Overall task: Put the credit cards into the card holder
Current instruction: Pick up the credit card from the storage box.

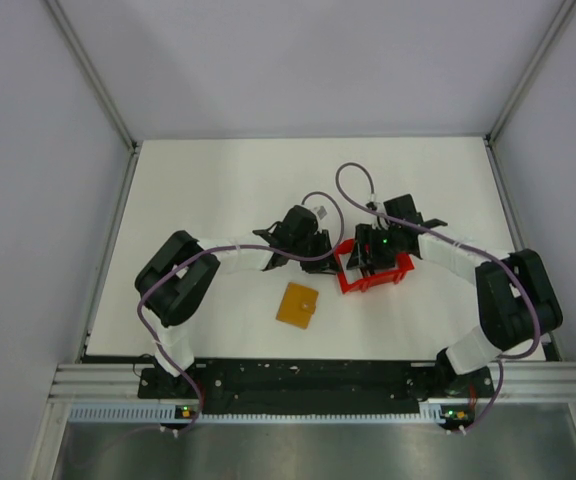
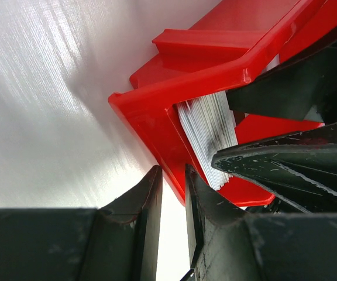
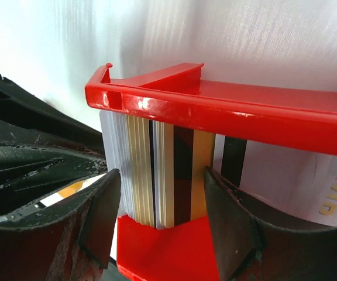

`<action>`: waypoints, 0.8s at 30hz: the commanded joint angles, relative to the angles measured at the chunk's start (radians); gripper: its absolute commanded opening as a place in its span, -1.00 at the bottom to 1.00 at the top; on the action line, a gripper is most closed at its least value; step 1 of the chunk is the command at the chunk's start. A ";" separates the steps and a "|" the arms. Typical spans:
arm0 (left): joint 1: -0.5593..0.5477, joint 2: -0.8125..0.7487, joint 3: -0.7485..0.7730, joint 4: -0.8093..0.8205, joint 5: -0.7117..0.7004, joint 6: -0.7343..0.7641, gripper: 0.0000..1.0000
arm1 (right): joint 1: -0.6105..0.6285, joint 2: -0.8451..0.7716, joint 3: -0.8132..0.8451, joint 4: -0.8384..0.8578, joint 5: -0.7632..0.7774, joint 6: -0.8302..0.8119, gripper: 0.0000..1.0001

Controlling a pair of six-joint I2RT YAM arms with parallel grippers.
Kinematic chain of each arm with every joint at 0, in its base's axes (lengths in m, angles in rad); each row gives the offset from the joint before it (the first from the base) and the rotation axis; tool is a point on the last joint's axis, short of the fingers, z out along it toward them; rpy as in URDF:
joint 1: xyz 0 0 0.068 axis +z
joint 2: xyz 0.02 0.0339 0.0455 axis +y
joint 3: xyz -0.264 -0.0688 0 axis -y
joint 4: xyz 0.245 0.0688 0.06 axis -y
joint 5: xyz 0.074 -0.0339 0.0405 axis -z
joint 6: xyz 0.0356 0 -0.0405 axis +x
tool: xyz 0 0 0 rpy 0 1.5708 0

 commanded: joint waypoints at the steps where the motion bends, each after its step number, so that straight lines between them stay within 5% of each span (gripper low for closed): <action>1: -0.003 -0.013 0.006 0.054 0.008 -0.002 -0.47 | -0.004 0.028 0.031 0.044 -0.047 -0.016 0.18; 9: -0.003 -0.002 0.021 0.054 0.016 -0.002 -0.47 | -0.001 0.050 -0.003 0.092 -0.249 0.011 0.07; 16: -0.003 0.001 0.024 0.053 0.016 -0.004 -0.47 | 0.001 0.010 0.003 0.090 -0.211 0.019 -0.17; 24: -0.003 0.006 0.026 0.048 0.014 -0.004 -0.47 | 0.001 -0.022 0.009 0.080 -0.229 0.020 -0.22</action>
